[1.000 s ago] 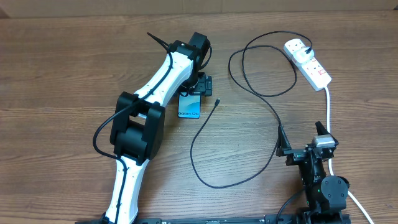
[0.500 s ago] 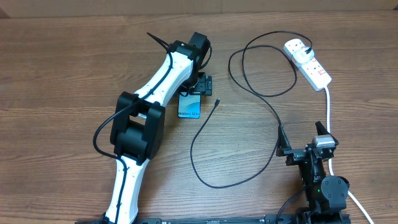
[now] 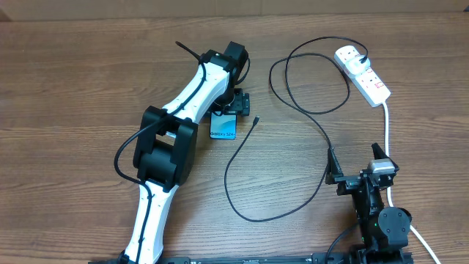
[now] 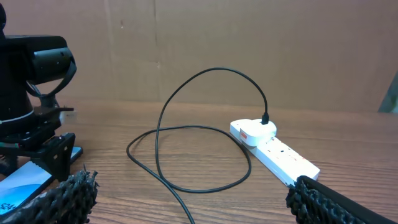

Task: Plug charger to phone and switch on socket
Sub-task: 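Lower the left gripper and close it on the phone's long edges, then lift the phone with the left gripper and tilt it upright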

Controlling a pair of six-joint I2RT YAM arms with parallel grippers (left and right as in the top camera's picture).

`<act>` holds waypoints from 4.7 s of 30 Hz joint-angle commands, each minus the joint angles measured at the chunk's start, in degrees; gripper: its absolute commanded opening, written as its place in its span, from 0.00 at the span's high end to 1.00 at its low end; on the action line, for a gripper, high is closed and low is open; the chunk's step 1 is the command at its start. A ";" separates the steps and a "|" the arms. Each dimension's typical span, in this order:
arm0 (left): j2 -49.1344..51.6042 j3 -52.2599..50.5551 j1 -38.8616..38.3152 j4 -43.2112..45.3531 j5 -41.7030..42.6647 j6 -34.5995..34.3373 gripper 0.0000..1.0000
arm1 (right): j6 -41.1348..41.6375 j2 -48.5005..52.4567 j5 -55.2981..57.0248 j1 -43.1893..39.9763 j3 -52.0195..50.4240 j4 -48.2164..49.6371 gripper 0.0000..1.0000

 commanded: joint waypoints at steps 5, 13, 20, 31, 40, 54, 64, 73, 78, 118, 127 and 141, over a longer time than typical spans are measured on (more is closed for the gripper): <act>3.61 -0.63 0.63 -0.63 -1.36 0.07 0.08 | -0.26 -0.42 0.50 -0.26 -0.57 0.31 0.00; 3.61 -0.63 0.85 -1.62 -1.55 0.94 0.03 | -0.26 -0.42 0.50 -0.26 -0.57 0.31 0.00; 3.61 -0.63 1.25 -1.62 -1.81 0.94 0.03 | -0.26 -0.42 0.50 -0.26 -0.57 0.31 0.00; 3.61 -0.63 1.25 -1.75 -2.01 1.18 0.08 | -0.26 -0.42 0.50 -0.26 -0.57 0.31 0.00; 3.61 -0.63 1.25 -1.81 -2.03 2.69 0.11 | -0.26 -0.42 0.50 -0.26 -0.57 0.31 0.00; 3.61 -0.63 1.27 -2.05 -3.30 2.64 0.21 | -0.26 -0.42 0.50 -0.26 -0.57 0.31 0.00; 3.56 -0.13 1.29 -3.45 -3.28 2.03 0.20 | -0.26 -0.42 0.50 -0.26 -0.57 0.28 0.00; 3.56 -0.11 1.31 -3.28 -3.26 2.05 0.25 | -0.26 -0.42 0.50 -0.26 -0.57 0.31 0.00; 3.56 -0.07 1.31 -3.30 -3.08 2.05 0.26 | -0.26 -0.42 0.50 -0.26 -0.57 0.31 0.00; 3.56 15.63 10.88 -21.27 38.88 7.04 0.28 | -0.26 -0.42 0.50 -0.26 -0.57 0.31 0.00; 3.56 15.63 14.21 -21.20 57.31 9.14 0.28 | -0.26 -0.42 0.50 -0.26 -0.57 0.31 0.00; 3.56 15.63 17.09 -21.24 75.80 9.07 0.29 | -0.28 -0.42 0.50 -0.26 -0.57 0.31 0.00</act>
